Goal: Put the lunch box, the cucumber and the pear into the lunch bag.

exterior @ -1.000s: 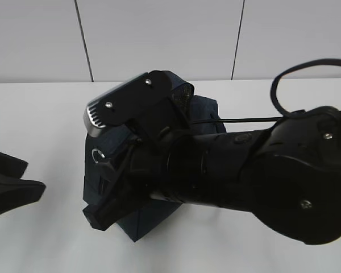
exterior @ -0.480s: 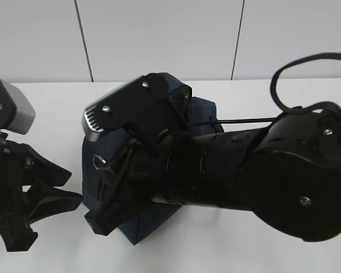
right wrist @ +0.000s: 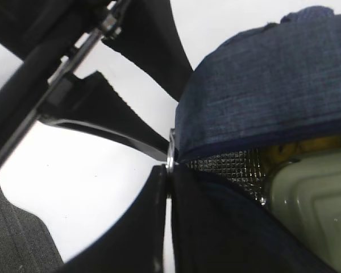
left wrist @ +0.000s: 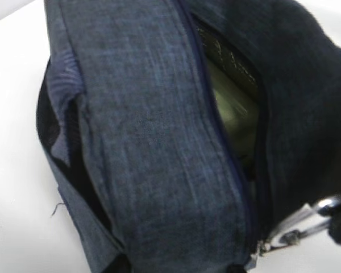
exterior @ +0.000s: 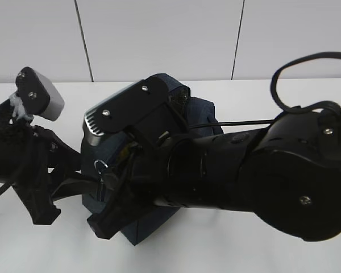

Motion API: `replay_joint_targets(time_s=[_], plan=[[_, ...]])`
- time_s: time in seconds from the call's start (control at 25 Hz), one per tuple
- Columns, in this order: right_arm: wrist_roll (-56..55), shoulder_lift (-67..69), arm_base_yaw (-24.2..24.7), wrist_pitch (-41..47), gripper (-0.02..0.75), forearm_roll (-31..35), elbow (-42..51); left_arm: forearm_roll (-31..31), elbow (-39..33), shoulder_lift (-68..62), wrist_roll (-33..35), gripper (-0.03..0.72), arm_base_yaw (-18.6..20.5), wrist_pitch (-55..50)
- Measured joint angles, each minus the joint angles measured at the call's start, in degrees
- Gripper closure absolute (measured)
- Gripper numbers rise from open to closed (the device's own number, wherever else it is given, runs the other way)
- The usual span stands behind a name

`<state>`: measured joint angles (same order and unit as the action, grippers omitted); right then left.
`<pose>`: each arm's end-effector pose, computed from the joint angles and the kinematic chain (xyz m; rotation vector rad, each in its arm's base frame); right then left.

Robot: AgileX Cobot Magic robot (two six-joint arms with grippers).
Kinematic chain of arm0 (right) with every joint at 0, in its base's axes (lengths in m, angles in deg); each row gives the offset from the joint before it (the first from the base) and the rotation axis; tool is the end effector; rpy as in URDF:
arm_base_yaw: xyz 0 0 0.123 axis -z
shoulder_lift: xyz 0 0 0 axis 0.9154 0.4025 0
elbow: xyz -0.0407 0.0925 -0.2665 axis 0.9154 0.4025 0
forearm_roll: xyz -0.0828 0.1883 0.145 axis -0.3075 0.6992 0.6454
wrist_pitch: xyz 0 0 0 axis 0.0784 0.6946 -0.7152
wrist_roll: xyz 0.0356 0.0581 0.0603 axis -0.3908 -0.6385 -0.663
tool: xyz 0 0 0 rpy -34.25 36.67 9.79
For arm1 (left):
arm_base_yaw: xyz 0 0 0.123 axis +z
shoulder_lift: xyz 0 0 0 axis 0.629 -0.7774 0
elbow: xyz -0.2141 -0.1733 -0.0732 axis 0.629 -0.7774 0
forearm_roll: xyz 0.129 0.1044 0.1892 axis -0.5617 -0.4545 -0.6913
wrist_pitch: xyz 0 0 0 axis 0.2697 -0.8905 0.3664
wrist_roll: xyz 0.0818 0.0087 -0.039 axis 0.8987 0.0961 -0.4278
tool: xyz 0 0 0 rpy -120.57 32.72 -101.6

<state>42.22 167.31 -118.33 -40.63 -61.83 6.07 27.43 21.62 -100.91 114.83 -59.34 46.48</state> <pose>0.2068 0.2655 0.2340 -0.9527 1.9977 0.5277 0.2197 -0.1214 0.2141 1.2066 2.0938 -0.4354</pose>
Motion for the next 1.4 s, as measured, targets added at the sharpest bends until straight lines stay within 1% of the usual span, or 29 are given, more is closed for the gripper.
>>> replay_joint_targets(time_s=[0.08, 0.12, 0.16, 0.24, 0.28, 0.36, 0.56, 1.0, 1.4], plan=[[0.0, 0.0, 0.0, 0.1, 0.738, 0.0, 0.0, 0.1, 0.6, -1.9, 0.0, 0.391, 0.0, -0.1], [0.0, 0.0, 0.0, 0.2, 0.738, 0.0, 0.0, 0.2, 1.0, -2.8, 0.0, 0.41, 0.0, -0.3], [0.0, 0.0, 0.0, 0.2, 0.738, 0.0, 0.0, 0.6, 1.1, -3.4, 0.0, 0.454, 0.0, -0.6], [0.0, 0.0, 0.0, 0.3, 0.738, 0.0, 0.0, 1.9, 1.4, -4.3, 0.5, 0.578, 0.0, -1.0], [0.0, 0.0, 0.0, 0.4, 0.738, 0.0, 0.0, 2.5, 1.4, -4.5, 0.7, 0.62, 0.0, -1.5], [0.0, 0.0, 0.0, 0.4, 0.738, 0.0, 0.0, 3.3, 1.4, -4.5, 1.0, 0.657, 0.0, -2.1], [0.0, 0.0, 0.0, 0.4, 0.738, 0.1, 0.0, 3.7, 1.4, -4.8, 1.0, 0.675, 0.0, -3.4], [0.0, -0.3, 0.4, 1.4, 0.738, 2.7, -2.1, 4.3, 0.5, -4.8, 0.5, 0.677, 0.0, -3.5], [0.0, -1.8, 9.1, 2.6, 0.738, 9.6, -3.1, 6.0, -0.6, -4.8, 0.4, 0.681, 0.0, -3.2]])
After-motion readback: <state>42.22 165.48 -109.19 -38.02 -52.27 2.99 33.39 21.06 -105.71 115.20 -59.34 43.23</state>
